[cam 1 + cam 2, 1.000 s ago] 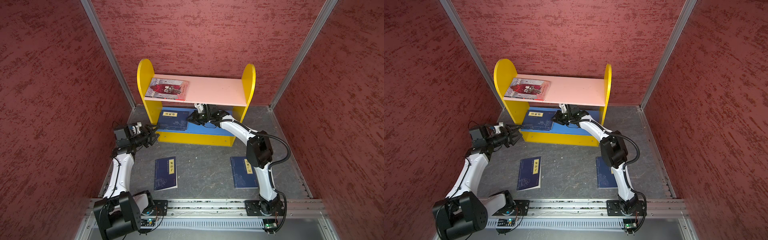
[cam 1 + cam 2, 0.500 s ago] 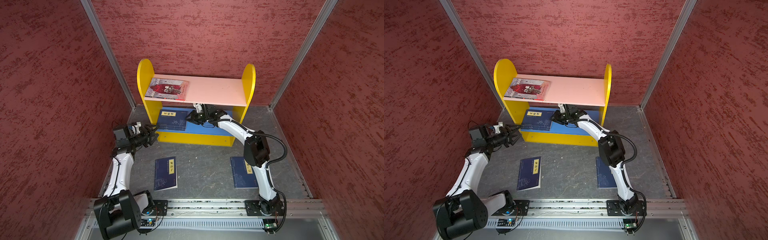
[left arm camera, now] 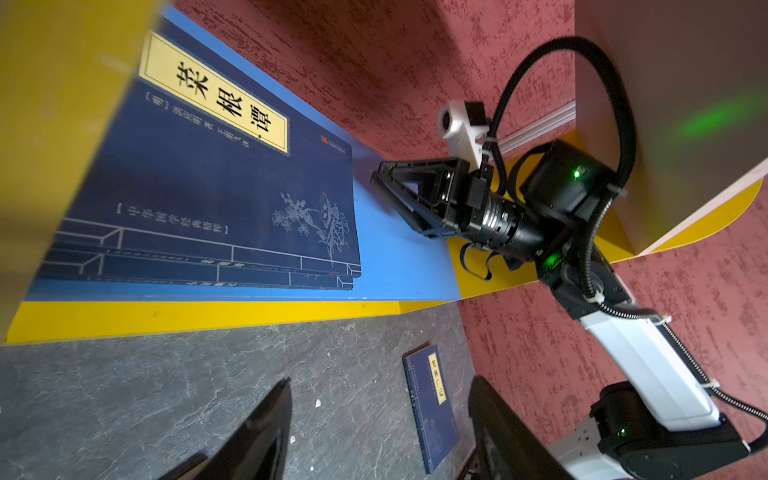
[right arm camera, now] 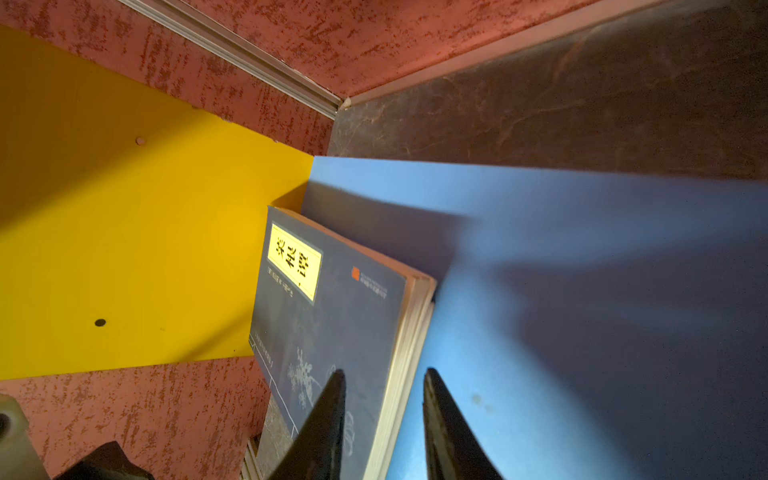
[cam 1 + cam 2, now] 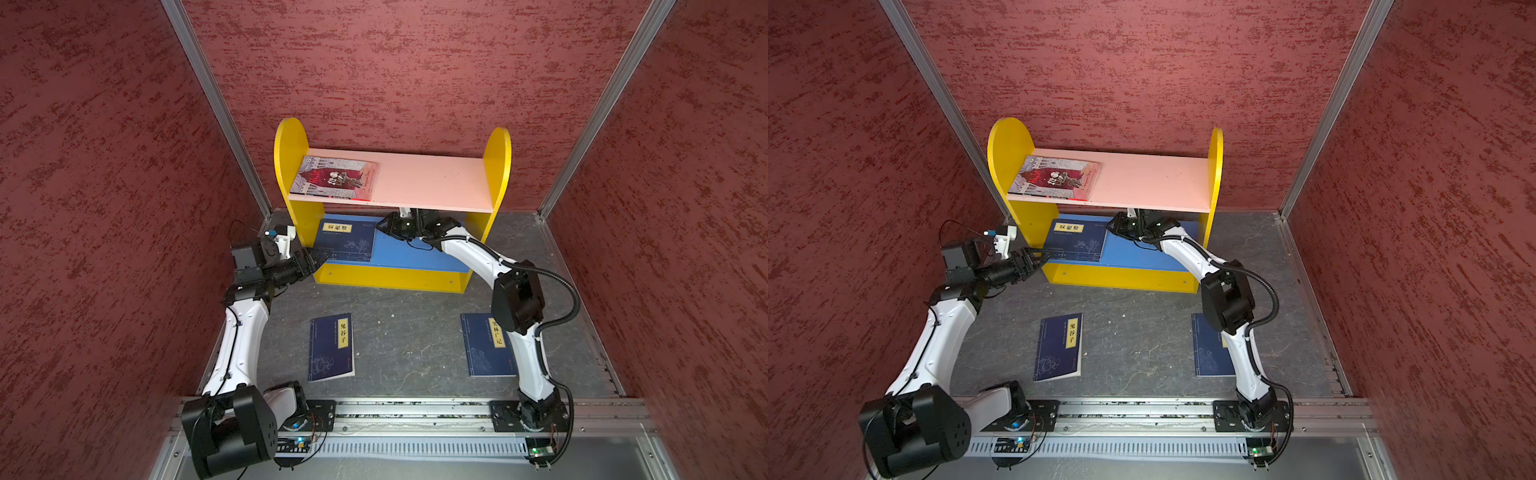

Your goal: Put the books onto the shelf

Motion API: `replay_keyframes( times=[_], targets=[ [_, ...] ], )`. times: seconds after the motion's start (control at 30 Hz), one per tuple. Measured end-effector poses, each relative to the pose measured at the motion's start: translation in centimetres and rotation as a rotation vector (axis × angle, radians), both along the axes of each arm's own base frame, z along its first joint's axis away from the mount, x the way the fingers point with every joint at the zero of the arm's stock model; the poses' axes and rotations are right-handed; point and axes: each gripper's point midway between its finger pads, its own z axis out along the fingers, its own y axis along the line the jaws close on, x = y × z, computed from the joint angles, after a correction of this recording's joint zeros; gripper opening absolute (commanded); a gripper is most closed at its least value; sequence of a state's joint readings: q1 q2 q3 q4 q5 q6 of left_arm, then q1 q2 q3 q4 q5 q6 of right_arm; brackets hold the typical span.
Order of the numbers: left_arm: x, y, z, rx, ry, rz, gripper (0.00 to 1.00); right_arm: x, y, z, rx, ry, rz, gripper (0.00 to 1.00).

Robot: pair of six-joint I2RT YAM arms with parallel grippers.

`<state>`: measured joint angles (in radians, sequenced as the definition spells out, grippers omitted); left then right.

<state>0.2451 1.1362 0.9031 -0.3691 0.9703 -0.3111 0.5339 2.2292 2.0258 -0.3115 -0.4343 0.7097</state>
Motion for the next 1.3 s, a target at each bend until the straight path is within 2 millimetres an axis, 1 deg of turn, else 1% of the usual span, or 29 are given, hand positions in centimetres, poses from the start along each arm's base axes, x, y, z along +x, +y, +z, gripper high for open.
replay_keyframes(
  times=[0.1,0.3,0.43,0.6,0.73,0.9,1.13,1.3],
  targets=[
    [-0.2,0.4,-0.7,0.058,-0.02,0.007,0.68,1.2,0.1,0.2,0.018,-0.019,0.021,0.32],
    [-0.2,2.7,-2.4,0.064,0.022,0.097,0.68,2.9,0.5,-0.1,0.04,-0.047,0.066,0.32],
    [-0.3,2.7,-3.1,0.039,0.047,0.107,0.68,3.7,1.0,0.2,0.061,-0.065,0.095,0.32],
    [-0.2,2.8,-2.9,0.038,0.026,0.107,0.68,4.5,1.8,0.4,0.086,-0.085,0.12,0.32],
    [-0.1,2.9,-2.7,0.036,0.014,0.104,0.69,4.8,2.2,0.0,0.101,-0.082,0.129,0.32],
    [-0.1,2.7,-2.4,0.024,0.005,0.093,0.69,4.8,2.4,-0.2,0.118,-0.063,0.137,0.32],
    [0.2,2.7,-2.7,0.012,0.015,0.088,0.69,4.5,2.6,-0.1,0.13,-0.052,0.149,0.32],
    [0.3,2.6,-2.7,0.007,0.01,0.081,0.69,4.9,2.9,-0.2,0.136,-0.06,0.155,0.32]
  ],
)
